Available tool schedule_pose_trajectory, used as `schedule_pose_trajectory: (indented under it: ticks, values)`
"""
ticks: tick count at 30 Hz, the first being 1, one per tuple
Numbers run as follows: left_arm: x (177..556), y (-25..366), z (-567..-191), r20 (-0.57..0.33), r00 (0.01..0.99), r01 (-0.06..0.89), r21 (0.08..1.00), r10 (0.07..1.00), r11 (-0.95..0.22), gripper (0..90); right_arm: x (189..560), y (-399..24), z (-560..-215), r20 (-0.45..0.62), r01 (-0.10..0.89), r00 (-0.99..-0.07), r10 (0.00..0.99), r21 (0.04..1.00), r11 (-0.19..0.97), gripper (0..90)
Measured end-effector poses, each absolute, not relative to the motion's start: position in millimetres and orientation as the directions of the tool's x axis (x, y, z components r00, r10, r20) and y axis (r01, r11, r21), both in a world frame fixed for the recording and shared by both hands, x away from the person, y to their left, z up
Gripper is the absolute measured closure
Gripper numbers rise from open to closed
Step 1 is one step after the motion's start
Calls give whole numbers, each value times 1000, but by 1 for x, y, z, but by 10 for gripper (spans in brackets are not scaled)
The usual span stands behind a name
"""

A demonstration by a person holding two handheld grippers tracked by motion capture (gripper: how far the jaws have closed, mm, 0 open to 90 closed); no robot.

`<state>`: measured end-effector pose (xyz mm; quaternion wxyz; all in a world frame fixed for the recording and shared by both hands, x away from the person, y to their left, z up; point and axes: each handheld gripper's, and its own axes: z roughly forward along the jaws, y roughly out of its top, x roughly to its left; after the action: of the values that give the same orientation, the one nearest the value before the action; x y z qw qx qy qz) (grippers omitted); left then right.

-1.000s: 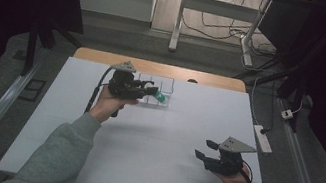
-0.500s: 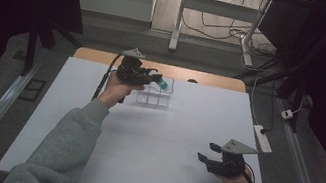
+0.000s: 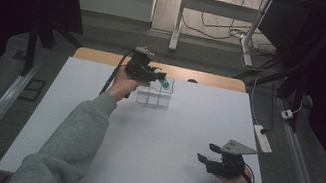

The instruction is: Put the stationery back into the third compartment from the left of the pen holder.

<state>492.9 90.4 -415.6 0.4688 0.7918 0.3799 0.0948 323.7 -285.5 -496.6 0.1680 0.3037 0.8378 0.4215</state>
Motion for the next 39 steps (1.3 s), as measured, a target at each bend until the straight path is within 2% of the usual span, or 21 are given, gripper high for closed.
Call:
schedule_pose_trajectory:
  ticks: [11, 13, 16, 25, 39]
  values:
    - [502, 78, -429, -210, 699, 529, 796, 684, -296, 621, 325, -289, -496, -22, 373, -741, 671, 818, 438, 379]
    - [499, 77, -428, -182, 684, 518, 803, 707, -295, 484, 324, -289, -496, -28, 368, -740, 672, 819, 440, 379]
    - [494, 81, -424, -191, 689, 512, 811, 699, -283, 411, 324, -289, -496, -30, 363, -739, 673, 824, 436, 379]
    - [463, 101, -424, -162, 723, 493, 802, 672, -338, 411, 324, -294, -497, -43, 367, -726, 686, 820, 440, 383]
    - [399, 139, -446, -74, 710, 467, 794, 700, -390, 403, 326, -292, -502, -45, 374, -743, 668, 800, 469, 369]
